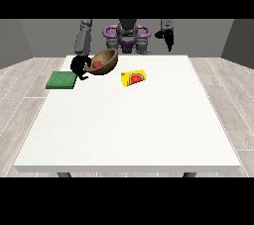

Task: Pick the cup and pour the ball into the bowl, then pick the bowl and place it on the pad

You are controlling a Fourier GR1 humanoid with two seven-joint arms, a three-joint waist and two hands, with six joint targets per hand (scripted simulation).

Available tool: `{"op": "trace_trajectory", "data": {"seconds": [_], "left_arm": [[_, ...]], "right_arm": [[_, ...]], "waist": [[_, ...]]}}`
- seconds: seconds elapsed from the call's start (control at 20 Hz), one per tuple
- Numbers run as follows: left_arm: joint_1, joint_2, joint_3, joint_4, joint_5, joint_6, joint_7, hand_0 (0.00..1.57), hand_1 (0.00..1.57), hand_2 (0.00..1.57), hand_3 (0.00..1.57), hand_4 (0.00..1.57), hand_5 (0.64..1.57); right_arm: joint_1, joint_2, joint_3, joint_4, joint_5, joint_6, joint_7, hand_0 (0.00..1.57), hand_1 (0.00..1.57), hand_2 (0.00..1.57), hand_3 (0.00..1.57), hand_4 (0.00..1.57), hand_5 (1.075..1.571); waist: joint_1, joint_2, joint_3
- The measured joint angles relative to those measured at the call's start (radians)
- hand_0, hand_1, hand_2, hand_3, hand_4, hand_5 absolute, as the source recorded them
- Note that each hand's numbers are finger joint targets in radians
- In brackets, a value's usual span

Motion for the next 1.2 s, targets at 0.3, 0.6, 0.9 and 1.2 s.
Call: {"op": "trace_trajectory", "data": {"seconds": [0.3,0.6,0.9,1.2], "left_arm": [[-0.01,-0.01,0.012,0.026,-0.003,0.01,-0.012,0.0,0.0,0.0,0.0,1.17,1.345],[-0.005,-0.029,0.022,0.075,-0.015,0.021,-0.061,0.0,0.0,0.0,0.0,1.18,1.35],[-0.004,-0.049,-0.005,0.068,-0.037,0.03,-0.132,0.0,0.0,0.0,0.0,1.18,1.351],[-0.015,-0.045,0.001,0.042,-0.042,0.015,-0.168,0.0,0.0,0.0,0.0,1.17,1.358]], "right_arm": [[-0.051,-0.153,-0.01,-0.022,0.031,-0.049,0.082,1.57,1.57,1.57,1.17,0.95,1.494],[-0.073,-0.282,-0.046,-0.025,0.001,0.005,0.151,1.57,1.57,1.57,1.33,0.99,1.493],[-0.072,-0.369,-0.112,0.068,-0.046,0.101,0.085,1.56,1.56,1.57,0.68,0.92,1.511],[-0.086,-0.437,-0.151,0.171,-0.058,0.147,-0.001,1.55,1.55,1.57,0.68,0.61,1.54]], "waist": [[-0.045,-0.008,-0.026],[-0.071,0.006,-0.032],[-0.043,0.096,-0.033],[-0.014,0.169,-0.0329]]}}
